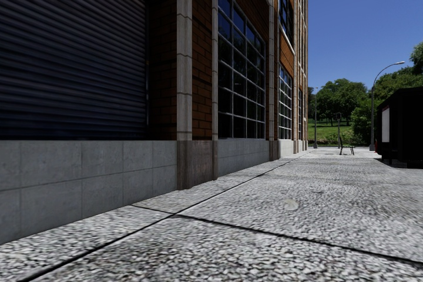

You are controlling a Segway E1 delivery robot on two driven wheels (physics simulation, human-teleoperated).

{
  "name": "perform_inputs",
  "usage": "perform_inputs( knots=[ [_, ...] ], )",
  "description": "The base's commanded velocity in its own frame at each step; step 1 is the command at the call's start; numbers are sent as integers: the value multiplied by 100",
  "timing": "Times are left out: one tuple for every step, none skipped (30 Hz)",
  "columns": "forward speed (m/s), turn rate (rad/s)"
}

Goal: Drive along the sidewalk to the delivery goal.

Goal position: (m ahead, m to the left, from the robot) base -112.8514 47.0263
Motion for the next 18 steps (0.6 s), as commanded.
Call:
perform_inputs(
  knots=[
    [0,0],
    [0,0],
    [0,0],
    [0,0],
    [0,0],
    [0,0],
    [0,0],
    [0,0],
    [0,0],
    [0,0],
    [0,0],
    [0,0],
    [0,0],
    [0,0],
    [0,0],
    [0,0],
    [0,0],
    [0,0]
  ],
)
